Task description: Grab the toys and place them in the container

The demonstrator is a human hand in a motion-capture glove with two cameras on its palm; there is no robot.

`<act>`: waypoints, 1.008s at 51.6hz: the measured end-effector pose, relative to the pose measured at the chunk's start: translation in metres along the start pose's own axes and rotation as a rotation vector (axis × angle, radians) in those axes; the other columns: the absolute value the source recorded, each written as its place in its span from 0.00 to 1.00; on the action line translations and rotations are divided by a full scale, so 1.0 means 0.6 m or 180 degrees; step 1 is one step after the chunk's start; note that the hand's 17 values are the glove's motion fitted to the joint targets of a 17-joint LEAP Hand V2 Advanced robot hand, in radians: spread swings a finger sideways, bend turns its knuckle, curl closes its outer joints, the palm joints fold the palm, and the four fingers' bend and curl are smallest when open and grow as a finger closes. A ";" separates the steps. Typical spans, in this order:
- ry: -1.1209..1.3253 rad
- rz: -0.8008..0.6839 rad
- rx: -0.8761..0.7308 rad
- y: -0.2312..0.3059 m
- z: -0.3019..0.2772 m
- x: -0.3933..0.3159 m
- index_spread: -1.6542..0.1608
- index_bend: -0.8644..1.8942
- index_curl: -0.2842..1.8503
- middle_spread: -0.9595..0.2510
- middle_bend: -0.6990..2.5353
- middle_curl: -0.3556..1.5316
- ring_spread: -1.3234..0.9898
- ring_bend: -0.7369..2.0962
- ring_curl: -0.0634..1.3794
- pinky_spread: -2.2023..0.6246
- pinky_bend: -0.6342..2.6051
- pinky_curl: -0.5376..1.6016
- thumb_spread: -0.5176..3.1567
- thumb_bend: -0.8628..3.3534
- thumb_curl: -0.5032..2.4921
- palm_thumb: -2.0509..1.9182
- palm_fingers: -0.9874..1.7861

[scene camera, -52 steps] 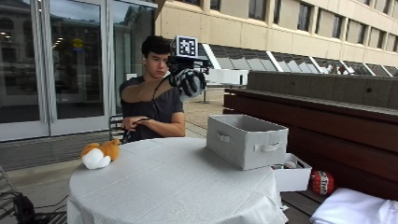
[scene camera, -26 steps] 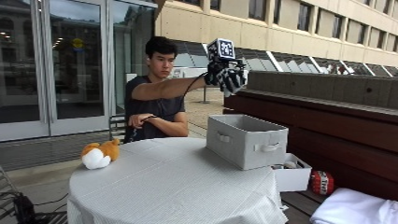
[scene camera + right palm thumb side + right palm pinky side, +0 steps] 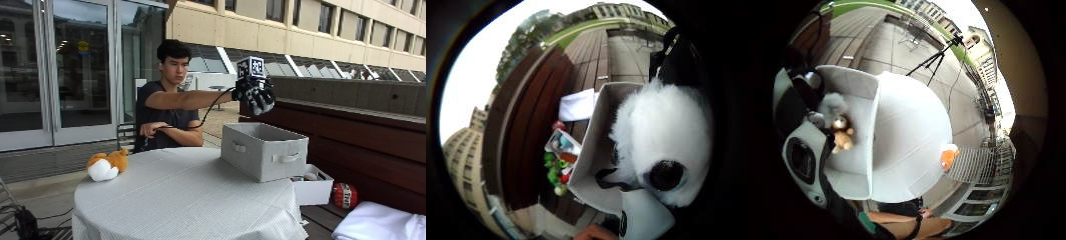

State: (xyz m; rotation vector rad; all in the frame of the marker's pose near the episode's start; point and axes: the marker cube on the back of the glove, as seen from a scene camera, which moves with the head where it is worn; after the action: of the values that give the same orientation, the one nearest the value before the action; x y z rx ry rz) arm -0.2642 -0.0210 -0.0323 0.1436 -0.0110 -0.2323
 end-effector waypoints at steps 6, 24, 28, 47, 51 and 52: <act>-0.0096 -0.0168 -0.0284 -0.017 0.036 0.030 0.70 0.36 0.35 0.42 0.26 0.53 0.39 0.62 0.36 0.61 0.50 0.44 0.38 0.17 0.43 0.60 0.72; -0.0012 -0.0334 -0.0122 0.043 0.005 0.056 0.72 0.35 0.26 0.74 0.27 0.44 0.48 0.60 0.34 0.69 0.64 0.48 0.37 0.17 0.31 0.48 0.39; 0.0010 -0.0286 -0.0039 0.065 -0.016 0.080 0.72 0.36 0.26 0.76 0.27 0.44 0.50 0.58 0.32 0.71 0.64 0.47 0.37 0.17 0.30 0.48 0.37; 0.0176 0.0054 -0.0147 0.150 -0.039 0.346 0.72 0.37 0.26 0.78 0.28 0.43 0.55 0.56 0.28 0.74 0.63 0.44 0.38 0.18 0.26 0.49 0.36; 0.0249 0.0253 -0.0205 0.177 -0.046 0.395 0.72 0.37 0.26 0.78 0.28 0.43 0.56 0.55 0.27 0.75 0.62 0.44 0.38 0.18 0.25 0.49 0.35; 0.0266 0.0394 -0.0273 0.184 -0.050 0.403 0.72 0.37 0.26 0.78 0.28 0.43 0.56 0.55 0.27 0.75 0.62 0.44 0.38 0.18 0.25 0.49 0.35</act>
State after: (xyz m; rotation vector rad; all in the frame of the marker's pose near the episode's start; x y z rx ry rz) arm -0.0025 0.0340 -0.0474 0.0667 0.0730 -0.1027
